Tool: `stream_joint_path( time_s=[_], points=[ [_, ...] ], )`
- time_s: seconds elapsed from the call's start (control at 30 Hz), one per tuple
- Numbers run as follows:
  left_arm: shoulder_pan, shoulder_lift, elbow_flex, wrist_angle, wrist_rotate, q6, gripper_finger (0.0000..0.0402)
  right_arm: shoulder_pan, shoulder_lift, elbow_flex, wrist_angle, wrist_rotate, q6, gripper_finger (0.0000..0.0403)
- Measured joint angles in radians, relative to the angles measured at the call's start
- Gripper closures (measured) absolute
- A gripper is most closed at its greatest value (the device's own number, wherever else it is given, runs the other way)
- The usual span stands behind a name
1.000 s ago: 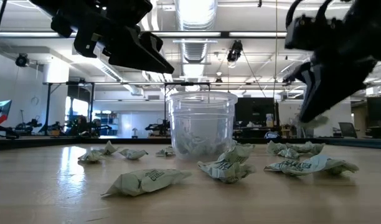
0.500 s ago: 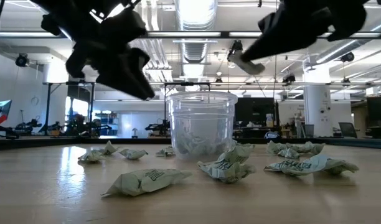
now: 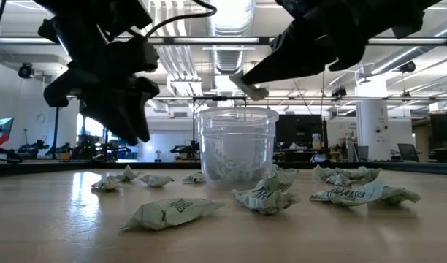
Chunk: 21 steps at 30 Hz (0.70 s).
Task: Pick and place Stevia / Truvia into bins
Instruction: Put the green stevia packet into the transparent container
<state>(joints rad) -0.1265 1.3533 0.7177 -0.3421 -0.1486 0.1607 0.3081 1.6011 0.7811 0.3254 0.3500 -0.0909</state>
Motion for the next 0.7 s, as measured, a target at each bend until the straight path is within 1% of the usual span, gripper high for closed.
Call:
stream_joint_path(
  time_s=[0.1, 0.23, 0.4, 0.57, 0.7],
  points=[
    [0.000, 0.000, -0.009, -0.028, 0.002, -0.022, 0.0273, -0.010, 0.003, 0.000, 0.002, -0.001, 0.009, 0.0393],
    [0.000, 0.003, -0.013, -0.034, 0.038, -0.027, 0.0273, -0.011, 0.003, 0.000, 0.003, -0.002, 0.009, 0.0381],
    [0.000, 0.043, -0.016, -0.032, 0.080, -0.028, 0.0273, -0.012, 0.001, 0.000, 0.003, -0.011, 0.017, 0.0343],
    [0.000, 0.100, -0.017, -0.033, 0.082, -0.028, 0.0273, -0.014, -0.005, 0.000, 0.002, -0.011, 0.013, 0.0304],
    [0.000, 0.128, -0.017, -0.033, 0.074, -0.026, 0.0274, -0.012, -0.011, 0.001, -0.002, -0.011, 0.013, 0.0288]
  ],
)
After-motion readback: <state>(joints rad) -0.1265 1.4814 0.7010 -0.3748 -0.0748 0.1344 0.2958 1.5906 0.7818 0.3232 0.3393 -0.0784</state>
